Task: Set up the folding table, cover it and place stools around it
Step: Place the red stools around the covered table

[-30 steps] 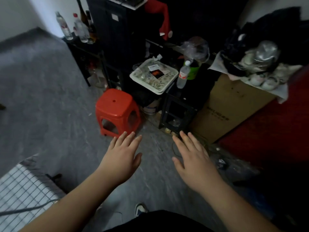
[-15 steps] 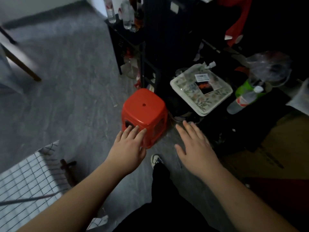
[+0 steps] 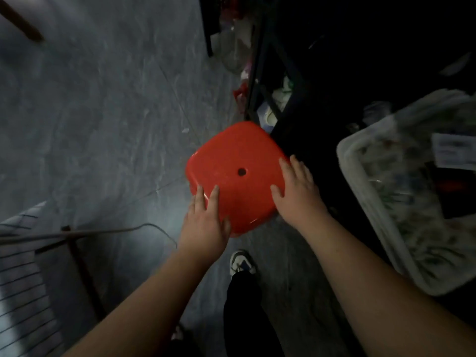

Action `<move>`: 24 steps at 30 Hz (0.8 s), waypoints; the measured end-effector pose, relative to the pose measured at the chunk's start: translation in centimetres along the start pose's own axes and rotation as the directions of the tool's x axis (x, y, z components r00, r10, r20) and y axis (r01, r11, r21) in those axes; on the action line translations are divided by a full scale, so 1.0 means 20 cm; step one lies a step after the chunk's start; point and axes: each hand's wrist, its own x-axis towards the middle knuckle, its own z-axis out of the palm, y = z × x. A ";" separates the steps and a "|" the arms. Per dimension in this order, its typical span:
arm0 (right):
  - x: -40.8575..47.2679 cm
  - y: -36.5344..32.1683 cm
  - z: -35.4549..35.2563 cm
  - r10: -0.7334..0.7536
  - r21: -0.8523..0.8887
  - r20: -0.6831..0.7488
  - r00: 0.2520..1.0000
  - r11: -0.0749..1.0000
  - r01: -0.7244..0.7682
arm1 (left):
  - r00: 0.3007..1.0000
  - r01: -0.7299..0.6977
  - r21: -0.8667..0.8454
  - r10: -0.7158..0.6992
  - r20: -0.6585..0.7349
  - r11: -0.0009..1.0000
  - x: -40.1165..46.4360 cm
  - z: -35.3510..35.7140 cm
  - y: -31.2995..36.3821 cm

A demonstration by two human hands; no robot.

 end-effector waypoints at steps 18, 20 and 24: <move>0.64 0.13 0.41 0.105 0.030 0.026 0.994 0.994 -0.105 | 0.943 0.319 -0.483 -0.326 0.074 0.815 0.43 0.41 -0.14; 0.63 0.13 0.41 0.088 0.062 -0.003 0.996 0.994 -0.088 | 0.943 0.317 -0.466 -0.326 0.062 0.826 0.44 0.42 -0.14; 0.54 0.07 0.42 0.084 0.106 -0.014 0.996 0.991 -0.082 | 0.937 0.331 -0.475 -0.342 0.066 0.815 0.42 0.40 -0.20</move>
